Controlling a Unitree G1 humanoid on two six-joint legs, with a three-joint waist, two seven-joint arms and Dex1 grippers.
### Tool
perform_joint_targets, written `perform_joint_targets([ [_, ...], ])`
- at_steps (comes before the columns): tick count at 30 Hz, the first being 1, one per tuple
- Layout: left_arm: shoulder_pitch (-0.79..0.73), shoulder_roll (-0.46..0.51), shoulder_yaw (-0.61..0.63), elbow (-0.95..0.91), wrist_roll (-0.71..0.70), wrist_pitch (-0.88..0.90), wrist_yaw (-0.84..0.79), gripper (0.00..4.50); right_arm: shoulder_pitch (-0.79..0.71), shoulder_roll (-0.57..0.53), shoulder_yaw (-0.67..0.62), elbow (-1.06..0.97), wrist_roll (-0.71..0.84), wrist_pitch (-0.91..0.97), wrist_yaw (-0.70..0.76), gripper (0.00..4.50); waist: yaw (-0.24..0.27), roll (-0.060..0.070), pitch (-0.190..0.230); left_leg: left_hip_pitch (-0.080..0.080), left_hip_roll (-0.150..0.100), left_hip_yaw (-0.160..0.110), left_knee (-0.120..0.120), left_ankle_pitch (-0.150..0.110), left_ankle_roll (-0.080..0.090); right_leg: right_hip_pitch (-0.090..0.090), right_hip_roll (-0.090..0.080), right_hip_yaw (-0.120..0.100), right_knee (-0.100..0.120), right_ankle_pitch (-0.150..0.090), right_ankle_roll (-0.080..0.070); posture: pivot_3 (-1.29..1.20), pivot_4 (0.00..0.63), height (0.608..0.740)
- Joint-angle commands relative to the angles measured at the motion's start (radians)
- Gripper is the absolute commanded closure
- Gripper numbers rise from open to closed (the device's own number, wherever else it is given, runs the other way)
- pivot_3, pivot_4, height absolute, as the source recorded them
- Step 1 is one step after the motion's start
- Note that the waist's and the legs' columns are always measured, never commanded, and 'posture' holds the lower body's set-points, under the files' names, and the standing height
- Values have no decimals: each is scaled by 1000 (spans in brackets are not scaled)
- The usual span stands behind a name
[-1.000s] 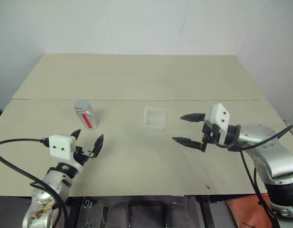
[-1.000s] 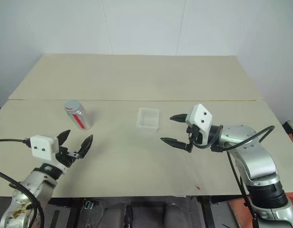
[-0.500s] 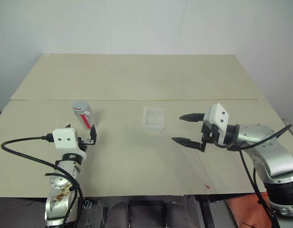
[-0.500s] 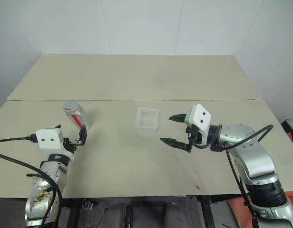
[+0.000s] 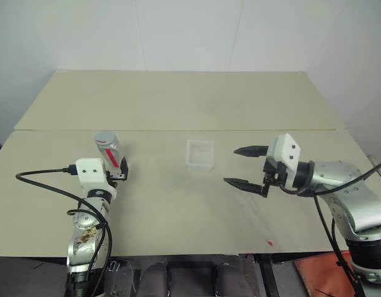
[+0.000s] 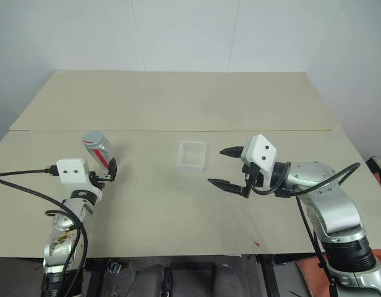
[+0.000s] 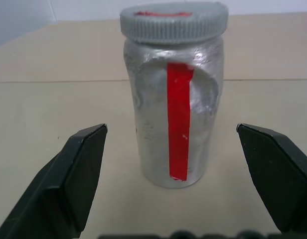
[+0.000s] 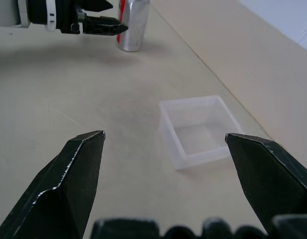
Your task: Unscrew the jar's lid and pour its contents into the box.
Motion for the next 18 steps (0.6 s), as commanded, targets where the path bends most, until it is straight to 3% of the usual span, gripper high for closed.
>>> perform_joint_targets([
  [1, -60, 12, 4, 37, 16, -50, 8, 0, -8, -5, -25, -38, 8, -5, -17, 10, 1, 0, 0, 0, 0, 0, 0, 0, 0, 0, 0, 0, 0, 0, 0, 0, 150, 740],
  [11, -140, 16, 4, 147, 20, -73, 0, 0, -6, -9, -32, -60, 19, 1, -25, 10, 0, 0, 0, 0, 0, 0, 0, 0, 0, 0, 0, 0, 0, 0, 0, 0, 150, 740],
  [14, -153, 23, 2, 176, 31, -88, 2, 564, -1, -9, -34, -66, 21, 4, -28, 0, 0, 0, 0, -1, 0, 0, 0, 0, 0, 0, 0, -1, 0, 0, 0, 0, 150, 740],
  [18, -168, 31, 4, 203, 23, -104, -7, 1704, 9, -8, -37, -79, 26, 12, -31, 0, 0, 0, 0, -1, 0, 0, 0, 0, 0, 0, 0, -1, -1, 0, 0, 0, 150, 740],
])
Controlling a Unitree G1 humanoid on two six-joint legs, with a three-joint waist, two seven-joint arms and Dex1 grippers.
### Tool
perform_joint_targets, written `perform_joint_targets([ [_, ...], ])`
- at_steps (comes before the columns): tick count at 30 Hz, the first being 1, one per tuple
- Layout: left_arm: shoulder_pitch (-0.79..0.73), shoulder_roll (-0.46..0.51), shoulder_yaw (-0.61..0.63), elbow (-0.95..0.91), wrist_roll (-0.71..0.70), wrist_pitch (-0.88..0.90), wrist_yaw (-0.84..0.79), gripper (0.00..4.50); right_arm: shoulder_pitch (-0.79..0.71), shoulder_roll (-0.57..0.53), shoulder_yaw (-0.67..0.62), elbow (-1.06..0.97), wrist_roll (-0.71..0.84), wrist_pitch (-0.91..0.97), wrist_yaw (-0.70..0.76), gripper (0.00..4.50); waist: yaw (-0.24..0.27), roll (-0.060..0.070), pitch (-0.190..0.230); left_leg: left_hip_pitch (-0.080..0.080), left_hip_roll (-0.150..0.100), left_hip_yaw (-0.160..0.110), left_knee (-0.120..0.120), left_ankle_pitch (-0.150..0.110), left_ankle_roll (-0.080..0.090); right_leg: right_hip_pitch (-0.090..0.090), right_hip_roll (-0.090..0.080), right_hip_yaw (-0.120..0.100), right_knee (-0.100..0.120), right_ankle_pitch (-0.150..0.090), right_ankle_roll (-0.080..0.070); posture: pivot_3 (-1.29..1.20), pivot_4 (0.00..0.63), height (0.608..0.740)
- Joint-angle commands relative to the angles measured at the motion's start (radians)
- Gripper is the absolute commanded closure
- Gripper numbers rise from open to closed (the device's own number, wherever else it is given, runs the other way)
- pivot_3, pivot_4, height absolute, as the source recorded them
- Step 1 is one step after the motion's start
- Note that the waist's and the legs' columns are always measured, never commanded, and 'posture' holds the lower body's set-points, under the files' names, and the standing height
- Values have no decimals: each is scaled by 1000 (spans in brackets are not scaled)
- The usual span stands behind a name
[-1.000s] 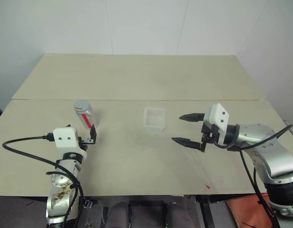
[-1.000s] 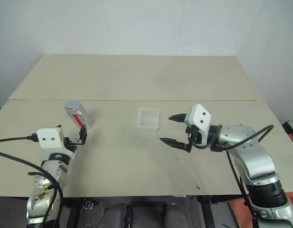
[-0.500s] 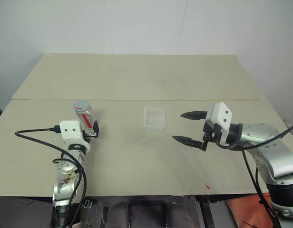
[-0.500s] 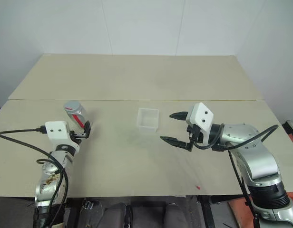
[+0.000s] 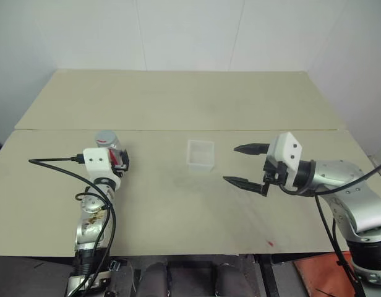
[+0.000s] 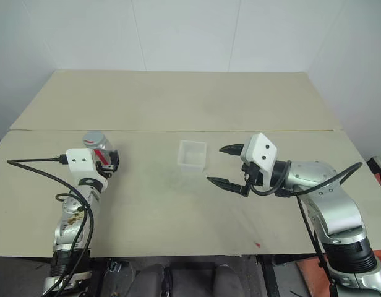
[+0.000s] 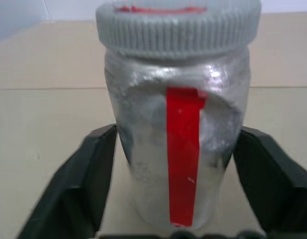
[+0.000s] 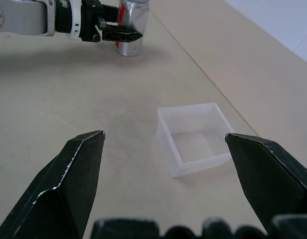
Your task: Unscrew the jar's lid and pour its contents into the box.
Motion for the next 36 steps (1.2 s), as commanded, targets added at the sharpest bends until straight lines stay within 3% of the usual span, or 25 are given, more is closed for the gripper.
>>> perform_joint_targets([
  [1, -28, 21, 2, 11, 6, -36, -12, 1734, 7, -7, -35, -45, 26, 6, -12, 0, 0, 0, 0, 0, 0, 0, 0, 0, 0, 0, 0, 0, 0, 0, 0, 0, 150, 740],
  [7, -25, 63, -10, 4, -29, -49, -106, 1734, 13, -5, -36, -49, 28, 9, -14, 0, 0, 0, 0, 0, 0, 0, 0, 0, 0, 0, 0, 0, 1, 0, 0, 0, 150, 740],
  [14, -18, 277, -41, -192, -300, 153, -542, 1734, -40, 30, -29, -35, 81, 22, -26, 0, -3, 0, 0, -1, 1, 1, 0, 0, -1, -2, 0, -1, 1, 0, 0, 0, 150, 740],
  [20, -82, 420, -94, -183, -410, 184, -842, 1734, -188, 172, 33, -25, 176, 143, -94, 0, -10, 0, 0, 1, 1, 2, 0, 1, -2, -1, 1, 0, 2, 0, 0, 0, 150, 740],
  [26, -141, 442, -178, -179, -430, 177, -1008, 1734, -360, 287, 103, 10, 207, 295, -188, 0, -10, 1, 0, -4, 1, 3, 0, 1, -2, -5, 1, -1, 1, 0, 0, 0, 150, 740],
  [36, -213, 394, -252, -135, -393, 128, -1070, 1734, -451, 351, 182, 36, 189, 400, -250, 0, -6, 1, 0, -5, 1, 4, 0, 1, -1, -5, 1, -1, 1, 0, 0, 0, 150, 740],
])
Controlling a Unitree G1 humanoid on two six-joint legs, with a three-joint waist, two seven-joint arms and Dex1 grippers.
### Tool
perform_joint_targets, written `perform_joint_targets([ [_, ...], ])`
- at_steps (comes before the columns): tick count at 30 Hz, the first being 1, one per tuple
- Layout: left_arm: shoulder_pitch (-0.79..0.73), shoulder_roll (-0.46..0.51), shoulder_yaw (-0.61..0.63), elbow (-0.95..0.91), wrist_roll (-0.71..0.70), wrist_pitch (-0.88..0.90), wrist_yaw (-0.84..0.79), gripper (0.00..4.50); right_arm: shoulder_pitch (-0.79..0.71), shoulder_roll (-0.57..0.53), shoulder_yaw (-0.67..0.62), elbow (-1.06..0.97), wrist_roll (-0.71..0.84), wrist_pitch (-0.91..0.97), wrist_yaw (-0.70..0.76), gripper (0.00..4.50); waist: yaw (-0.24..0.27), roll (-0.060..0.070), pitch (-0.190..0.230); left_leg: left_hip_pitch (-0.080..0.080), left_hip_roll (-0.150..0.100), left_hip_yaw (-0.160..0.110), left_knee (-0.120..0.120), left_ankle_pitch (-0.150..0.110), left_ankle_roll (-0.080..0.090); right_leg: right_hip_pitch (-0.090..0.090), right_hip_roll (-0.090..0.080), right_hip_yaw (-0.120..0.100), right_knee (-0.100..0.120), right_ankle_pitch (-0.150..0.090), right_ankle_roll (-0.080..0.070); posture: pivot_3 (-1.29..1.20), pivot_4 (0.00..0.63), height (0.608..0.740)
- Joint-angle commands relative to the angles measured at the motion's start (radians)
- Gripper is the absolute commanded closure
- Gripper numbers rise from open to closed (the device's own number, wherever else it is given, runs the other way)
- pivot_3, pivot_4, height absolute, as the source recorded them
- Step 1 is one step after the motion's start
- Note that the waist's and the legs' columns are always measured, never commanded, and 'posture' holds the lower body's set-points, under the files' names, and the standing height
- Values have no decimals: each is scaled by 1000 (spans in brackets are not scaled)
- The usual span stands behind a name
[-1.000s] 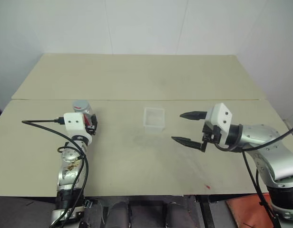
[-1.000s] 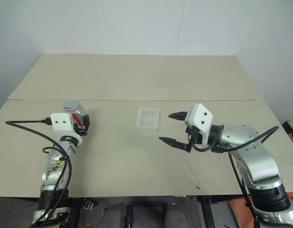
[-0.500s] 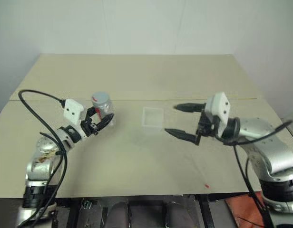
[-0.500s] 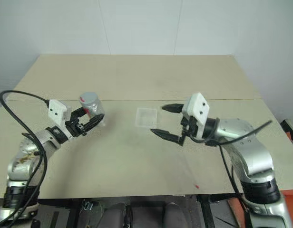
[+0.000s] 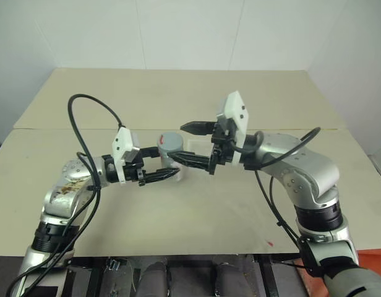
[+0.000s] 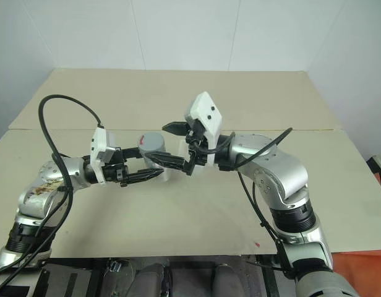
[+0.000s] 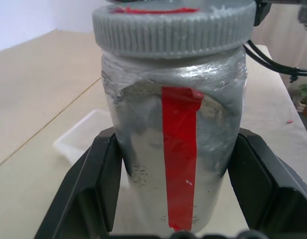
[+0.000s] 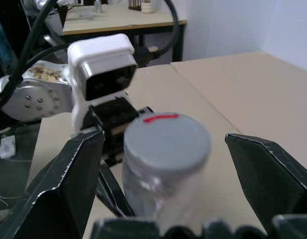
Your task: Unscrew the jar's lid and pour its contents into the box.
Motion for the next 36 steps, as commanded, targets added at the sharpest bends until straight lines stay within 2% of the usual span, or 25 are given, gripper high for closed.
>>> perform_joint_targets([
  [1, -31, -8, -7, 0, 4, -27, -16, 1734, -32, 13, 5, -10, -4, 15, -19, 0, -1, 0, 0, 0, 0, 0, 0, 0, 0, 0, 0, 0, 0, 0, 0, 0, 150, 740],
  [11, -30, -18, -18, 0, 24, -51, -27, 1734, -47, 16, 5, 10, 2, 29, -19, 0, -4, 0, 0, 0, 0, 0, 0, 0, 0, 0, 0, 0, 0, 0, 0, 0, 150, 740],
  [14, -27, -19, -20, -5, 27, -56, -27, 1734, -46, 16, 8, 15, 3, 28, -12, 507, -5, 0, 0, 0, 0, 0, 0, 0, 0, 0, 0, 0, 0, 0, 0, 0, 150, 740],
  [18, -25, -21, -19, -13, 28, -57, -27, 1734, -45, 20, 6, 25, 0, 25, -12, 1696, -6, 0, 0, 0, 0, 0, 0, 0, 0, -1, 0, 0, 0, 0, 0, 0, 150, 740],
  [24, -19, -24, -14, -29, 24, -60, -24, 1734, -39, 18, 3, 35, 7, 13, 16, 1696, -6, 0, 0, 0, 0, 0, 0, 0, 0, -1, 0, 0, 0, 0, 0, 0, 150, 740],
  [28, -15, -43, -10, -38, 16, -92, -29, 1734, -30, 9, 8, 50, 26, -33, 114, 1696, -6, 0, 0, -1, 0, 0, 0, 0, 0, -1, 0, 0, 0, 0, 0, 0, 150, 740],
  [32, -39, -41, -30, -50, -3, -104, -101, 1734, -29, -39, 38, 94, 38, -159, 360, 1696, -6, 0, 0, -1, 0, 0, 0, 0, 0, -1, 0, 0, 0, 0, 0, 0, 150, 740],
  [36, -65, -41, -43, -62, -15, -102, -156, 1734, -67, -56, 68, 186, 26, -223, 539, 1696, -6, 0, 0, 0, 0, 0, 0, 0, 0, 0, 0, 0, 0, 0, 0, 0, 150, 740],
])
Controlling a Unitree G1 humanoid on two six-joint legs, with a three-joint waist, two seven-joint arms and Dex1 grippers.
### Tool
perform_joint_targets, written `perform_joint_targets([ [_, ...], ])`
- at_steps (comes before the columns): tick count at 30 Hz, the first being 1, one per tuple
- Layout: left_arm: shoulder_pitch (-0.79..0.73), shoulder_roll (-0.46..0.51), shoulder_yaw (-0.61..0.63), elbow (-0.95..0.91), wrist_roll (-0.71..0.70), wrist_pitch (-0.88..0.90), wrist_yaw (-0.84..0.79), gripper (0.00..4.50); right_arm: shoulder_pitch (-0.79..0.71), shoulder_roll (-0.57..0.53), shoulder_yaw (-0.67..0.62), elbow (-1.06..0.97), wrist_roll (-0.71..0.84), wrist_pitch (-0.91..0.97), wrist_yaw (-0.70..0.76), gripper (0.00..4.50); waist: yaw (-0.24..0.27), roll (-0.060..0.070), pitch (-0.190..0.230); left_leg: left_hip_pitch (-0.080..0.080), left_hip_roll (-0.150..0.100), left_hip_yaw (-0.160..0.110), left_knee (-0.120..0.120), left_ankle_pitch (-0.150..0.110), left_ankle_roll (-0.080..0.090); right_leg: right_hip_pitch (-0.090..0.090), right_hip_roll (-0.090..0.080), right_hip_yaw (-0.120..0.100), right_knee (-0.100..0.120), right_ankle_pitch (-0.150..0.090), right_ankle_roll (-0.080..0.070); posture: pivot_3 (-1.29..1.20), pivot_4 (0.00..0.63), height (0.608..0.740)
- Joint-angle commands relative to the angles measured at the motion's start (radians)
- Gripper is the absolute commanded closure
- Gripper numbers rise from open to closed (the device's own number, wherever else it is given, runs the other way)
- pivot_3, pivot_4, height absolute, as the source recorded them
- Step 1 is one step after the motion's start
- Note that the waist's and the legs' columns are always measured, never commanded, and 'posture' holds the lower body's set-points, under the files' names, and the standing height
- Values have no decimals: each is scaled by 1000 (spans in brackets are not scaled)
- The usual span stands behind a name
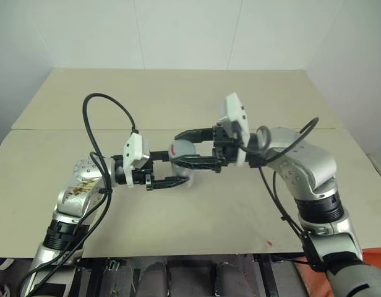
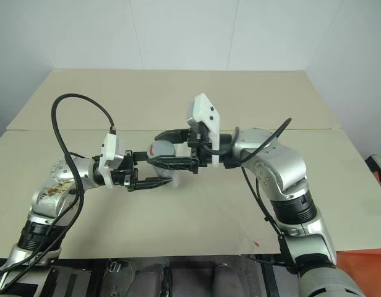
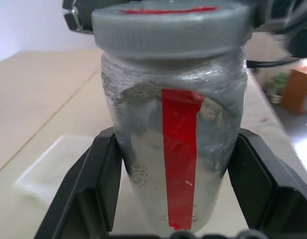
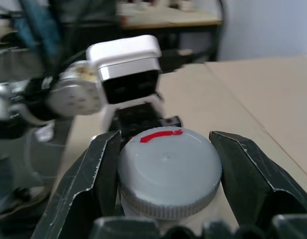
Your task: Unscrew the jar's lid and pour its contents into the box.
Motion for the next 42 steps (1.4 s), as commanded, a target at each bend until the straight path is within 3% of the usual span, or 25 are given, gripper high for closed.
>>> perform_joint_targets([
  [1, -58, 1, 1, -57, -44, -18, -45, 1734, -50, 1, 57, 50, 17, -74, 201, 1696, -2, 0, 0, 0, 0, 0, 0, 0, 0, 0, 0, 0, 0, 0, 0, 0, 150, 740],
  [7, -63, 19, -1, -83, -67, -10, -103, 1734, -111, 15, 86, 197, -5, -153, 417, 1696, -4, 0, 0, 0, 0, 0, 0, 0, 0, 0, 1, 0, 0, 0, 0, 0, 150, 740],
  [11, -54, 20, 7, -97, -69, -1, -99, 1734, -140, 50, 90, 268, -46, -204, 436, 1696, -4, 0, 0, 0, 0, 0, 1, 0, 0, 0, 1, 0, 1, 0, 0, 0, 150, 740],
  [14, -43, 22, 14, -99, -66, 7, -80, 1734, -133, 75, 64, 275, -51, -209, 402, 795, -4, 0, 0, 0, 0, 0, 0, 0, 0, 0, 1, 0, 1, 0, 0, 0, 150, 740],
  [16, -28, 28, 25, -95, -60, 9, -61, 1734, -118, 80, 45, 260, -62, -210, 356, 118, -4, 0, 0, -1, 1, 0, 0, 0, 0, -1, 0, 1, 1, 0, 0, 0, 150, 740],
  [17, -20, 32, 32, -91, -55, 6, -51, 1734, -105, 83, 32, 246, -67, -208, 319, 20, -4, 0, 0, -1, 1, 0, 0, 0, 0, -2, 0, 1, 1, 0, 0, 0, 150, 740],
  [31, 58, 48, 134, -52, -47, 89, 162, 1734, 85, 58, -119, -52, -70, -120, -110, 20, -1, 0, 0, -1, 1, 0, 0, 0, -1, -2, 0, 0, 2, 0, 0, 0, 150, 740],
  [42, 29, -41, 97, -66, 26, 125, 392, 1734, 46, 218, -68, -207, -146, 147, -607, 20, -4, 0, 0, -2, 0, 0, 0, 1, -1, -4, 0, 1, 3, 0, 0, 0, 150, 740],
])
